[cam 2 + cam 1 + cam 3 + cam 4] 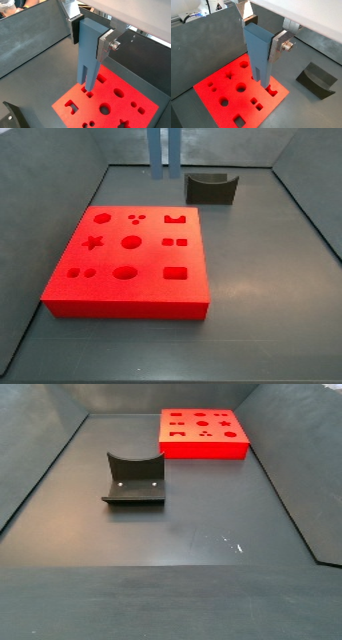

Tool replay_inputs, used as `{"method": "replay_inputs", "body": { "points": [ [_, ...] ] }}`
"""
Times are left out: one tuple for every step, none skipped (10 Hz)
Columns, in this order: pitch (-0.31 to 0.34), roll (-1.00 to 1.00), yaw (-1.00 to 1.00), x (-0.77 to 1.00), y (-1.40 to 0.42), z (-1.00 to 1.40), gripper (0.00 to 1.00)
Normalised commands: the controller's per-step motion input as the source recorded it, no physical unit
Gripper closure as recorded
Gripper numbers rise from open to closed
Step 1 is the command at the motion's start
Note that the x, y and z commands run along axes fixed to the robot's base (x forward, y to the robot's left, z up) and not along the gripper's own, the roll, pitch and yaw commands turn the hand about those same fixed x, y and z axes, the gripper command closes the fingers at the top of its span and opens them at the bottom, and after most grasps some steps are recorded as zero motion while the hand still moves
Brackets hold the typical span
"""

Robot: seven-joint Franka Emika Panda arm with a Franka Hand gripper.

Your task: Insert the double-square object.

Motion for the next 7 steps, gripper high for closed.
{"method": "replay_inputs", "body": {
  "points": [
    [0.0, 0.0, 0.0, -0.03, 0.02, 0.0, 1.0],
    [0.0, -0.33, -0.35, -0.09, 0.11, -0.31, 1.0],
    [0.014, -0.5, -0.5, -0.04, 0.0, -0.03, 1.0],
    [0.023, -0.5, -0.43, 0.0, 0.0, 0.01, 1.0],
    [0.031, -0.5, -0.41, 0.0, 0.0, 0.07, 1.0],
    [0.061, -0.5, -0.24, 0.11, 0.15, 0.0, 1.0],
    [0.0, 0.0, 0.0, 0.0, 0.0, 0.0, 1.0]
  ]
}}
